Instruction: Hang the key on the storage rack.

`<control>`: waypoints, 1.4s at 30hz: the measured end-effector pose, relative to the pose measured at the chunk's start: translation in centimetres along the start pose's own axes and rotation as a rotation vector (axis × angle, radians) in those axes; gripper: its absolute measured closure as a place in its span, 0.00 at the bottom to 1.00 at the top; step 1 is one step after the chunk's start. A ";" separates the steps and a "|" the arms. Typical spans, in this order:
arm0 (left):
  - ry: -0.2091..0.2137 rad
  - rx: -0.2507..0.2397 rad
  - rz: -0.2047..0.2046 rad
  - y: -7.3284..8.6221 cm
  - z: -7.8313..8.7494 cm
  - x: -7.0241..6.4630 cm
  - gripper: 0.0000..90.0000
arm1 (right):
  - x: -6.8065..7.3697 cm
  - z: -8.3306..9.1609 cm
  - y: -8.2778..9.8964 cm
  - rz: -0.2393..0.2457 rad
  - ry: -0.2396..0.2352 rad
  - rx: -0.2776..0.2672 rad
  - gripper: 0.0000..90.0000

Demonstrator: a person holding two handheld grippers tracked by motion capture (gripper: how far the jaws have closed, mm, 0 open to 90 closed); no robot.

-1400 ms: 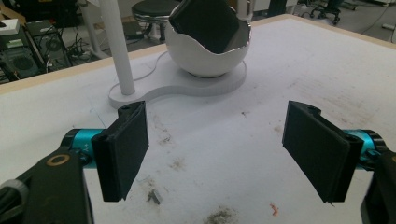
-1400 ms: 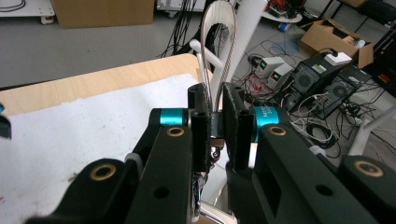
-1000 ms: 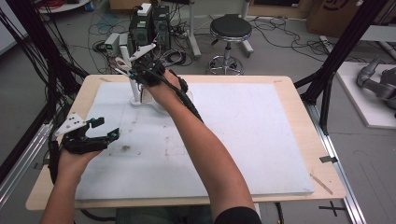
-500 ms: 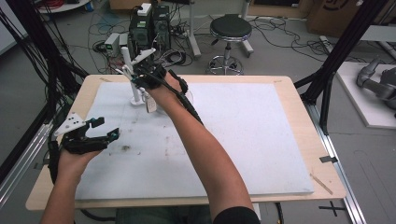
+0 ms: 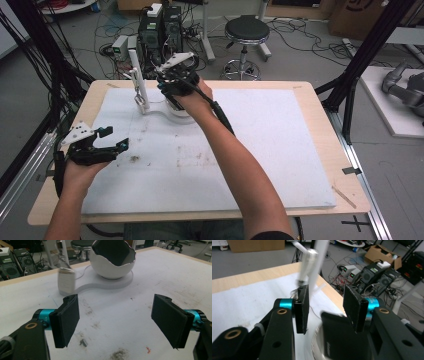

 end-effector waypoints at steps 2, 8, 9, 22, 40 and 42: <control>0.001 -0.004 0.006 0.0 0.0 0.1 0.25 | -0.7 1.3 1.1 -0.012 0.016 0.019 0.55; -0.004 -0.002 0.001 0.1 -0.2 0.1 0.25 | -2.8 6.0 4.3 -0.053 0.049 0.009 0.48; -0.002 -0.001 0.000 0.1 -0.2 0.0 0.25 | -3.1 6.7 4.8 -0.075 0.049 0.008 0.45; 0.013 0.013 -0.007 0.0 -1.6 -0.7 0.25 | -4.8 13.0 11.6 -0.126 0.079 -0.046 0.36; 0.042 -0.013 -0.001 -0.2 -2.9 -1.3 0.25 | -4.4 17.0 21.3 -0.276 0.143 -0.097 0.29; 0.043 -0.014 0.001 -0.2 -3.0 -1.3 0.25 | -4.2 17.3 21.9 -0.286 0.145 -0.107 0.28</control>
Point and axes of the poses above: each handheld gripper's, and its own axes: z roughly backward along the jaws, y roughly out of its underside, x roughly to its left, the point moved 9 cm from there along -z, roughly forward along the jaws, and after that the axes turned 11 degrees about -y, right-handed, at the moved point
